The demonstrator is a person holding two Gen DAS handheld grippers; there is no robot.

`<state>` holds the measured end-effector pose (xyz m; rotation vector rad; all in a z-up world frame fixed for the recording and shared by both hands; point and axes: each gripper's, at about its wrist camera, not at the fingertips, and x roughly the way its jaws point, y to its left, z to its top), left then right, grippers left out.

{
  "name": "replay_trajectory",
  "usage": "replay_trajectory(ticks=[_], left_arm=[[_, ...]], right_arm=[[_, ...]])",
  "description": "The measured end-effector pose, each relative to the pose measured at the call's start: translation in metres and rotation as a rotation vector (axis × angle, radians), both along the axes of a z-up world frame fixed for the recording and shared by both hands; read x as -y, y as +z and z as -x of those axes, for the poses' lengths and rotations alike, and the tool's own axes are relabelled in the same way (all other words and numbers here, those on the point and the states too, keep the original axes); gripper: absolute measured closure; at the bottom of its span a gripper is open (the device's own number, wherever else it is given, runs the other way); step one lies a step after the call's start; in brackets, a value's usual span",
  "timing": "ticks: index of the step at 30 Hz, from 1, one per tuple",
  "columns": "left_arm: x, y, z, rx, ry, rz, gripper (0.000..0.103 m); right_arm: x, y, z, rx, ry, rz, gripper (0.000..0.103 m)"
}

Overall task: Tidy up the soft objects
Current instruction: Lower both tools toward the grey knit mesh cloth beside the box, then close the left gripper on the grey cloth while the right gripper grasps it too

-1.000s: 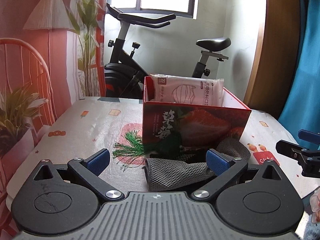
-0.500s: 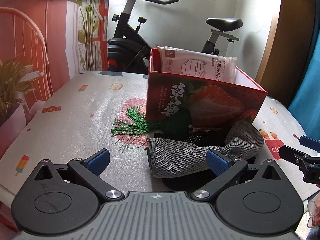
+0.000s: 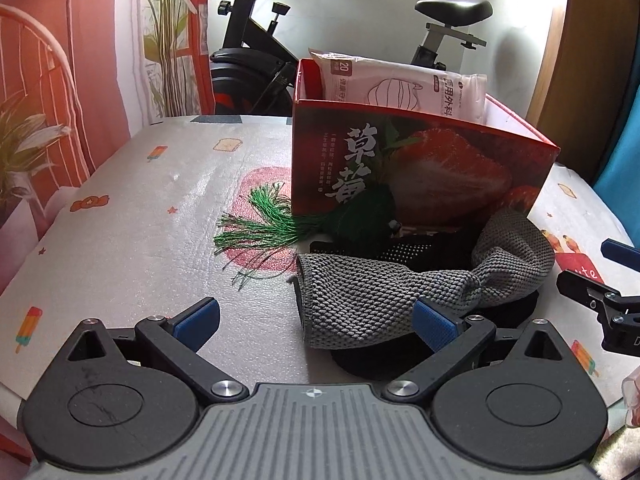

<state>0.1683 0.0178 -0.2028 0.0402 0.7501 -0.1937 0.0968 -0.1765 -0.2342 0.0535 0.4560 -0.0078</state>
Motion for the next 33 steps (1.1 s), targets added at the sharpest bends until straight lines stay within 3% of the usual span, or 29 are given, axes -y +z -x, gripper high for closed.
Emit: replay_trajectory(ticks=[6, 10, 13, 17, 20, 22, 27, 29, 31, 33], left_arm=[[-0.006, -0.009, -0.018, -0.037, 0.026, 0.042, 0.0], [-0.008, -0.016, -0.028, -0.045, 0.033, 0.077, 0.0], [-0.007, -0.022, -0.032, -0.064, 0.028, 0.123, 0.001], [-0.001, -0.027, -0.034, -0.061, 0.005, 0.141, 0.005], [0.003, -0.03, -0.033, -0.055, -0.007, 0.159, 0.013], [0.005, -0.034, -0.033, -0.069, -0.022, 0.175, 0.019], [0.008, -0.04, -0.031, -0.073, -0.042, 0.178, 0.032], [0.009, -0.039, -0.025, -0.052, -0.033, 0.161, 0.043], [0.01, -0.039, -0.021, -0.035, -0.009, 0.116, 0.046], [0.008, -0.04, -0.019, -0.048, -0.011, 0.126, 0.048]], right_arm=[[0.009, -0.007, -0.022, 0.028, 0.015, 0.023, 0.009], [0.023, -0.016, -0.045, -0.004, 0.004, -0.06, 0.01], [0.024, -0.024, -0.06, -0.02, -0.008, -0.049, 0.01], [0.029, -0.033, -0.078, -0.049, 0.015, -0.122, 0.009], [0.032, -0.038, -0.084, -0.06, 0.022, -0.171, 0.01], [0.032, -0.039, -0.083, -0.087, 0.034, -0.194, 0.029], [0.023, -0.035, -0.073, -0.115, 0.084, -0.166, 0.048], [0.021, -0.033, -0.067, -0.121, 0.084, -0.165, 0.054], [0.019, -0.032, -0.062, -0.127, 0.088, -0.182, 0.061], [0.015, -0.033, -0.055, -0.132, 0.095, -0.189, 0.068]])
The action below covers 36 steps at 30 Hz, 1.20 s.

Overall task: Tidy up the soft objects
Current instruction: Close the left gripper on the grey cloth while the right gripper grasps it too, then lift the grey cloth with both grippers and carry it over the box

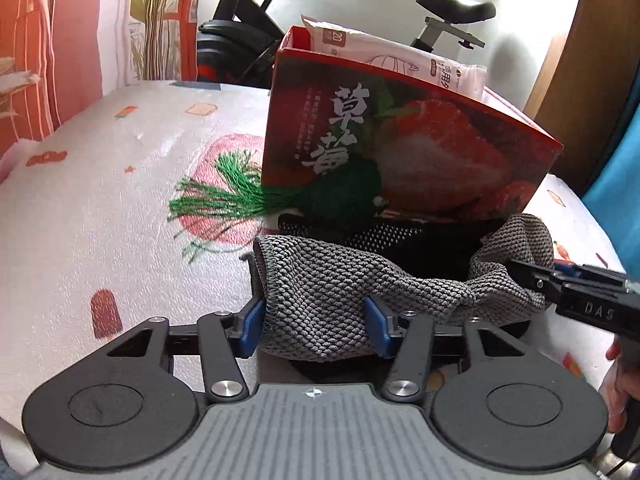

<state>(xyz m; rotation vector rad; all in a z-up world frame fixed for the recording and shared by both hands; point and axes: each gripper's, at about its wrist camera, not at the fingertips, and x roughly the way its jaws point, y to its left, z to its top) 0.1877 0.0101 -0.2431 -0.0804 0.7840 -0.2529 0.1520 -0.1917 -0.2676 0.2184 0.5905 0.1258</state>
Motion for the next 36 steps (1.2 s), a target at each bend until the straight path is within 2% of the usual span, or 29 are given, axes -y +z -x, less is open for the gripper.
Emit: replay_trajectory(ticks=[1, 7, 12, 16, 18, 20, 23, 36], left_arm=[[-0.002, -0.001, 0.0, -0.007, -0.002, 0.012, 0.049], [-0.007, 0.001, 0.004, -0.005, -0.015, 0.032, 0.051], [-0.002, 0.001, 0.009, 0.015, -0.049, -0.015, 0.055], [-0.006, 0.001, 0.011, 0.016, -0.048, 0.006, 0.057], [-0.007, 0.001, 0.012, 0.018, -0.048, 0.017, 0.063], [-0.01, 0.002, 0.012, 0.025, -0.046, 0.036, 0.08], [-0.015, 0.003, 0.014, 0.039, -0.034, 0.08, 0.093], [-0.018, 0.01, 0.019, 0.079, -0.003, 0.033, 0.096]], right_arm=[[-0.002, -0.001, 0.003, 0.0, 0.003, 0.006, 0.073], [-0.01, -0.001, 0.02, 0.012, -0.006, 0.036, 0.084], [-0.019, -0.005, 0.024, 0.019, 0.011, 0.092, 0.085], [-0.025, -0.009, 0.025, 0.038, 0.025, 0.135, 0.085], [-0.026, -0.01, 0.025, 0.043, 0.03, 0.146, 0.085], [-0.026, -0.012, 0.024, 0.045, 0.03, 0.148, 0.085], [-0.026, -0.012, 0.024, 0.047, 0.031, 0.152, 0.085], [-0.026, -0.009, 0.028, 0.052, 0.027, 0.16, 0.086]])
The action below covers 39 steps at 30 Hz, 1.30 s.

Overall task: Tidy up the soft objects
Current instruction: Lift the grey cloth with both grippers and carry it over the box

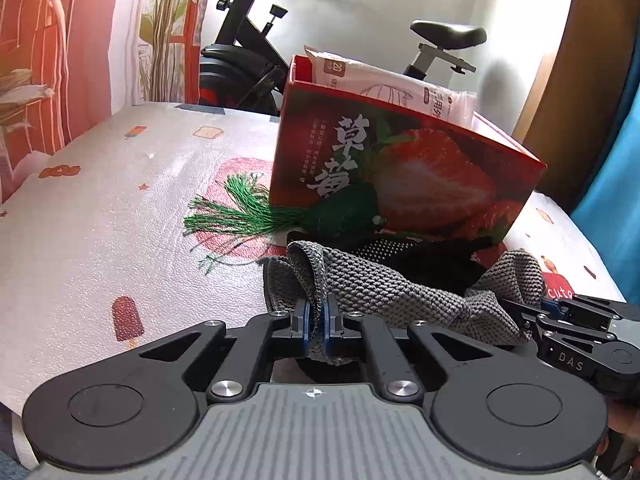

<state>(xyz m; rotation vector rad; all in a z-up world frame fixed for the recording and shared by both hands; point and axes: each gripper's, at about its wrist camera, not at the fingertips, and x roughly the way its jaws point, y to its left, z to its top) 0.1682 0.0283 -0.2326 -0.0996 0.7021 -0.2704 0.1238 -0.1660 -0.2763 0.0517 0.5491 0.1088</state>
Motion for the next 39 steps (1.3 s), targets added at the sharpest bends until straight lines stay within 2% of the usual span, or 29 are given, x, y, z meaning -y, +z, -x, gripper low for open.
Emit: replay_trajectory(ticks=[7, 18, 23, 29, 39], left_arm=[[-0.007, 0.014, 0.006, 0.042, 0.03, 0.008, 0.096], [-0.008, 0.042, 0.024, 0.169, 0.039, 0.008, 0.096], [-0.012, 0.054, 0.024, 0.199, 0.044, 0.038, 0.096], [-0.027, 0.075, 0.013, 0.217, 0.049, 0.119, 0.096], [-0.015, 0.12, -0.03, 0.317, 0.004, 0.12, 0.096]], right_arm=[[-0.004, 0.018, 0.012, 0.06, 0.015, -0.011, 0.091], [-0.006, 0.055, 0.029, 0.156, -0.01, -0.04, 0.092], [-0.008, 0.069, 0.028, 0.187, 0.001, -0.026, 0.092], [-0.005, 0.096, 0.017, 0.246, 0.005, -0.019, 0.092], [0.003, 0.143, -0.024, 0.315, 0.013, 0.04, 0.092]])
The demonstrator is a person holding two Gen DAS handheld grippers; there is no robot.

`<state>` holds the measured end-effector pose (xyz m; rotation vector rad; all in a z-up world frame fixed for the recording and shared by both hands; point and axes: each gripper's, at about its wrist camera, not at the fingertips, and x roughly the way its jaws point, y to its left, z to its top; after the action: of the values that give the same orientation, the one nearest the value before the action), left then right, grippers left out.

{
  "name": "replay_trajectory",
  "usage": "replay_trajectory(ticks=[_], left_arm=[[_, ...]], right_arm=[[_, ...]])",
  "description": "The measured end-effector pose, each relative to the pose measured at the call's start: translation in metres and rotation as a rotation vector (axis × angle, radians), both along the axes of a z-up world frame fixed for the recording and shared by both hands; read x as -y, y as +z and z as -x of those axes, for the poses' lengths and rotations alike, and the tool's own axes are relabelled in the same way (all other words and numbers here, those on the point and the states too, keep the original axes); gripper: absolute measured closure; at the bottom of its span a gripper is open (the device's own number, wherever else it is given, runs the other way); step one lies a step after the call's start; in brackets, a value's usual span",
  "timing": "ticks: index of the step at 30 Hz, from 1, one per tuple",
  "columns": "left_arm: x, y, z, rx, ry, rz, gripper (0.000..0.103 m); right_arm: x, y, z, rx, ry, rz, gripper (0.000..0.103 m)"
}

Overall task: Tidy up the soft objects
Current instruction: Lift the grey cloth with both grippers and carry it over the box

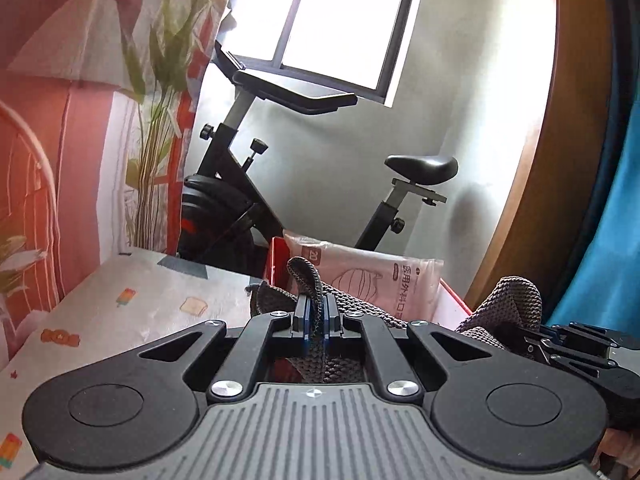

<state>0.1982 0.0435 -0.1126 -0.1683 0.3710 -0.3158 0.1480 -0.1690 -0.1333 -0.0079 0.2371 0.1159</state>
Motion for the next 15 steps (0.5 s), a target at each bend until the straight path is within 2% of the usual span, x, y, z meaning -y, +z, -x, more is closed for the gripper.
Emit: replay_trajectory(ticks=[7, 11, 15], left_arm=[[0.028, 0.018, -0.049, 0.045, -0.001, -0.051, 0.096], [0.047, 0.013, -0.08, 0.004, -0.009, -0.058, 0.096], [0.07, -0.004, -0.106, -0.05, -0.04, -0.123, 0.096]], right_arm=[[0.019, 0.023, -0.048, -0.035, 0.001, 0.022, 0.092], [0.026, 0.026, -0.083, -0.068, -0.011, 0.081, 0.092], [0.03, 0.015, -0.117, -0.141, -0.018, 0.135, 0.092]])
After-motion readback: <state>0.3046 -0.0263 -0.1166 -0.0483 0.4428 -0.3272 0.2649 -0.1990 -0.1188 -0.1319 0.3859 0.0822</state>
